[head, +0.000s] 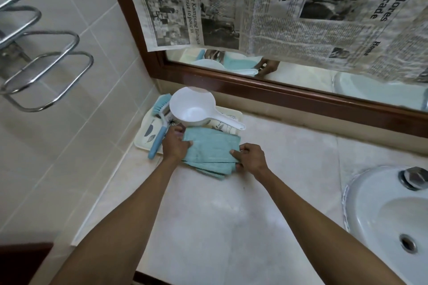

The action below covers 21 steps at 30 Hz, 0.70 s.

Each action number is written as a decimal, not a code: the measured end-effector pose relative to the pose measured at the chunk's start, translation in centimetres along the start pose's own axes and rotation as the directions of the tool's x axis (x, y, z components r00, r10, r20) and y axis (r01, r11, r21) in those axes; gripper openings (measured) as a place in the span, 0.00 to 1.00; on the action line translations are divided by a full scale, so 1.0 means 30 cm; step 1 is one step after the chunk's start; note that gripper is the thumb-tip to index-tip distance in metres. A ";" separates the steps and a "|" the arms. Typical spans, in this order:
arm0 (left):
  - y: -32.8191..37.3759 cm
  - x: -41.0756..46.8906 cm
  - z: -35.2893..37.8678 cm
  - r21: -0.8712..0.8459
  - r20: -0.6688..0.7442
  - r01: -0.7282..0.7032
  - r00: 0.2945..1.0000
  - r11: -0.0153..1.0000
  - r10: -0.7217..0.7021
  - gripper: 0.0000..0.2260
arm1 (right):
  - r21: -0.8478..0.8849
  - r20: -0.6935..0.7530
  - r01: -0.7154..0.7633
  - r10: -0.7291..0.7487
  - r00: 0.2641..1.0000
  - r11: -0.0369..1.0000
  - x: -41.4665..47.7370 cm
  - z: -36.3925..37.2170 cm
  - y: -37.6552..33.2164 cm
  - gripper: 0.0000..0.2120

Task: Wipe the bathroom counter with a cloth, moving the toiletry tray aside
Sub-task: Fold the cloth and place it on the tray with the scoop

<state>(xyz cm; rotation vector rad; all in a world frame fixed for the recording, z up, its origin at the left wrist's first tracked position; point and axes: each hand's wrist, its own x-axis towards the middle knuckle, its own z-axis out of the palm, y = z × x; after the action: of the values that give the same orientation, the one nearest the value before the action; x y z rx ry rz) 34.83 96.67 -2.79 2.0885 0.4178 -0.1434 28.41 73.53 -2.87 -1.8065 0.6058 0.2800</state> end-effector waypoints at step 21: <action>-0.041 -0.078 -0.002 0.410 0.038 -0.298 0.950 0.862 0.311 0.11 | -0.188 -0.101 0.014 -0.033 0.994 0.982 -0.042 0.025 0.042 0.12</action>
<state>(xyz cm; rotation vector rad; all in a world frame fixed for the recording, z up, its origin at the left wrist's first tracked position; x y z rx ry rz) 32.22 96.76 -3.13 2.5479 0.0663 -0.0105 26.77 74.28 -3.54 -2.0183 0.6481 0.2349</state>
